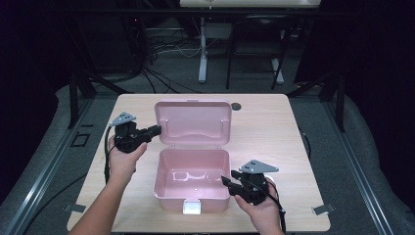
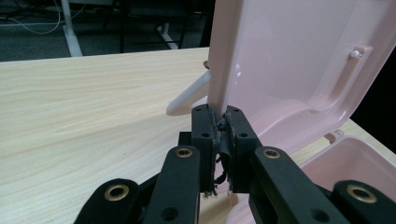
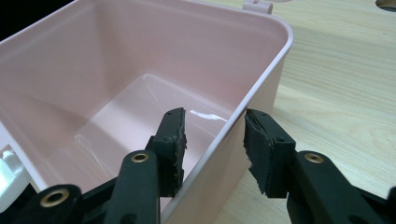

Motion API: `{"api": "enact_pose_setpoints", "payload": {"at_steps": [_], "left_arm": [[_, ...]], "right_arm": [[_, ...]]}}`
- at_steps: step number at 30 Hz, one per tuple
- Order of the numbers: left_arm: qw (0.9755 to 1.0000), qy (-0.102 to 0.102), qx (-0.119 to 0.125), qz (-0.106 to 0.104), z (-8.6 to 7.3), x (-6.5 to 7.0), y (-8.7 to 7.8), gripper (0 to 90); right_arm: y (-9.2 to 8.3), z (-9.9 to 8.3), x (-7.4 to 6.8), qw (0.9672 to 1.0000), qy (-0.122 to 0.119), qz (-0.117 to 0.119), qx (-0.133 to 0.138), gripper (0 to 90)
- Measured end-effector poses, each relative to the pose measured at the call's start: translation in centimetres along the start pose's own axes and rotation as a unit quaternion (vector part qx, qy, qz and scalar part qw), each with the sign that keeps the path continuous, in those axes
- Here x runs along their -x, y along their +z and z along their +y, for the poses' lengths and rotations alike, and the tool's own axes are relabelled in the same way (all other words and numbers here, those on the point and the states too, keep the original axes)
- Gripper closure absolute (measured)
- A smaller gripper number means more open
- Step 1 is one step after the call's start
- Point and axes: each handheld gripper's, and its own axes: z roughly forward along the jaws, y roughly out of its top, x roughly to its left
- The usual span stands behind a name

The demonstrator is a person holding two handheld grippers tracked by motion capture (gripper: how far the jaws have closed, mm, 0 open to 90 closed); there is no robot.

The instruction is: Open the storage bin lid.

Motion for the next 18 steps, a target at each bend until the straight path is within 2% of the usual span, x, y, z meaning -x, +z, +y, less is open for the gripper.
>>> {"api": "enact_pose_setpoints", "payload": {"at_steps": [14,18], "left_arm": [[0.9999,-0.004,-0.013,-0.002,0.12,-0.38,0.19,85.6],[0.9997,-0.013,-0.018,-0.007,0.13,-0.59,0.35,85.7]], "right_arm": [[-0.24,-0.04,-0.08,1.0000,-0.004,-0.001,-0.006,60.0],[-0.33,-0.03,-0.17,0.9999,-0.007,-0.004,-0.009,60.2]]}}
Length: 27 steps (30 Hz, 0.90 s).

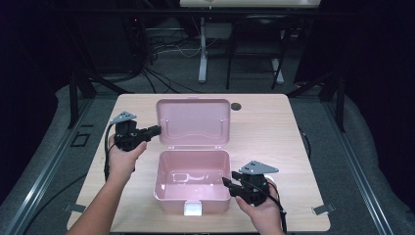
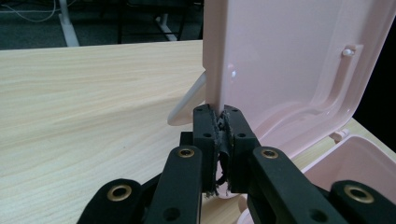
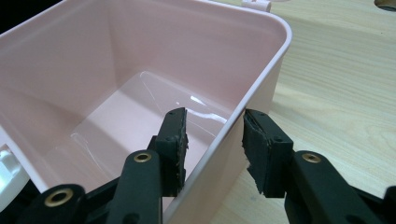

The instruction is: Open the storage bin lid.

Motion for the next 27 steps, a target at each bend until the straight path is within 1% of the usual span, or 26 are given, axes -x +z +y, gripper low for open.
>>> {"api": "enact_pose_setpoints", "payload": {"at_steps": [7,15,19,23,27], "left_arm": [[0.9999,-0.012,-0.001,-0.004,0.0,-0.2,0.3,85.9],[0.9996,-0.026,-0.010,-0.008,0.1,-0.6,0.7,86.1],[0.9992,-0.035,-0.018,-0.011,0.3,-0.8,0.8,86.1],[0.9987,-0.042,-0.025,-0.009,0.5,-0.9,1.0,86.1],[0.9985,-0.047,-0.027,-0.009,0.5,-1.0,1.2,86.2]], "right_arm": [[-0.1,-0.1,0.0,1.0000,0.002,0.001,-0.003,60.4],[-0.2,-0.1,0.0,0.9999,0.008,0.004,-0.005,60.4],[-0.2,-0.1,0.0,0.9999,0.009,0.004,-0.005,60.4],[-0.2,-0.1,0.0,0.9999,0.010,0.004,-0.004,60.4],[-0.2,-0.1,0.0,0.9999,0.010,0.005,-0.004,60.4]]}}
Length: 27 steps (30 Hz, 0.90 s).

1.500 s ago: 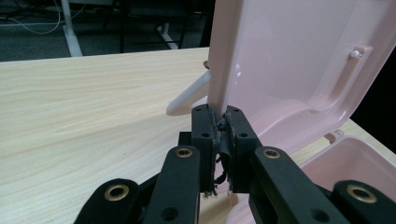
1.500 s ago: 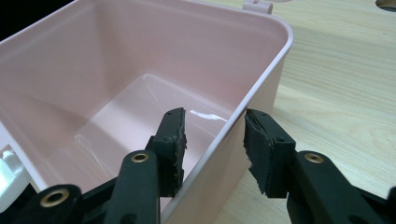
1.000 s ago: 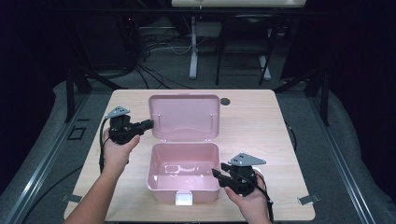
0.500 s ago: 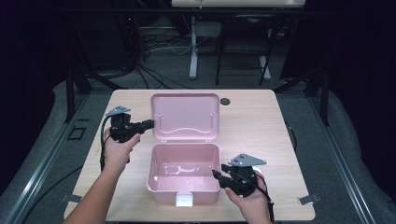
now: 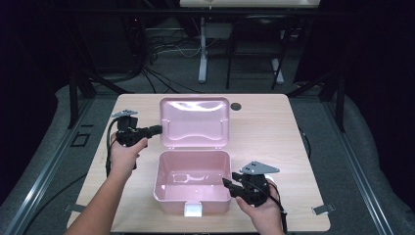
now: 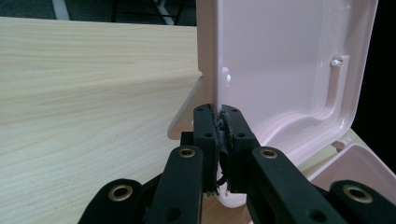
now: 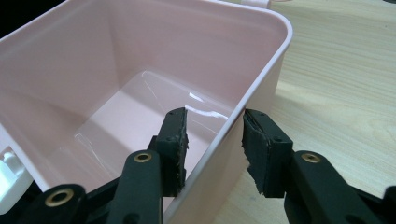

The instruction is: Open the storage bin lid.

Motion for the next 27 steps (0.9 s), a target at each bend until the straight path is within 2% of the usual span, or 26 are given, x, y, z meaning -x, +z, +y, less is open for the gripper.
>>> {"api": "enact_pose_setpoints", "payload": {"at_steps": [16,27], "left_arm": [[0.9996,-0.023,-0.018,-0.001,0.31,-0.41,0.51,86.2],[0.9992,-0.029,-0.029,0.001,0.51,-0.63,0.79,86.1]], "right_arm": [[0.00,-0.01,0.02,1.0000,0.008,0.003,-0.002,60.5],[0.04,-0.04,0.01,1.0000,0.009,0.003,-0.002,60.3]]}}
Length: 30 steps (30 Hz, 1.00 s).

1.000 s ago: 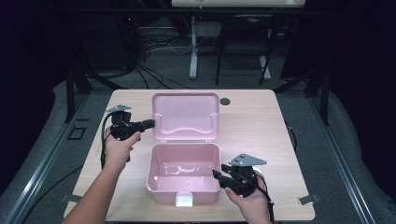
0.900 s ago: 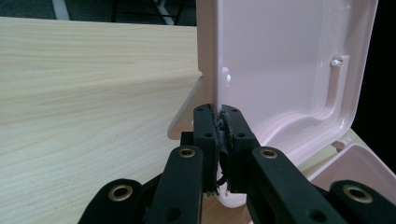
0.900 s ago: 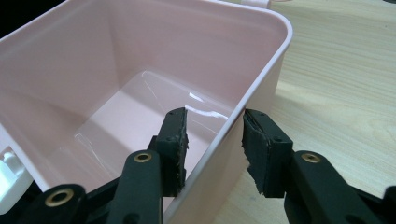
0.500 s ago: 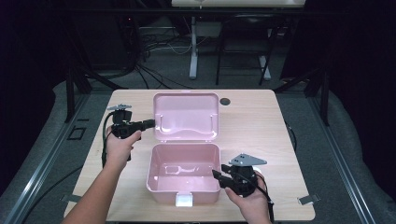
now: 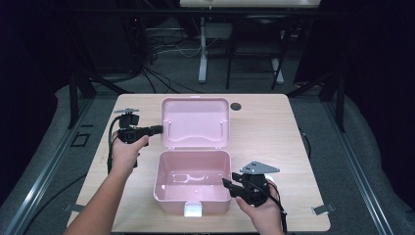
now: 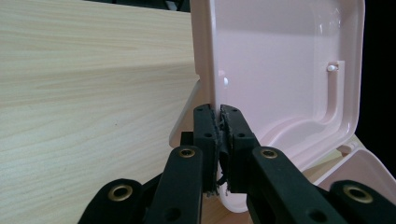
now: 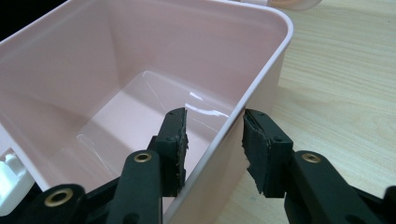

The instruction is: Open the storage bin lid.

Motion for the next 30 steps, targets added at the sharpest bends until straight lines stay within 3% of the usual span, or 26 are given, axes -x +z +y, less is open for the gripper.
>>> {"api": "enact_pose_setpoints", "payload": {"at_steps": [30], "left_arm": [[0.9994,-0.027,-0.021,-0.012,0.27,-0.82,0.83,85.4]], "right_arm": [[-0.05,-0.02,-0.12,1.0000,0.001,0.000,-0.003,59.6]]}}
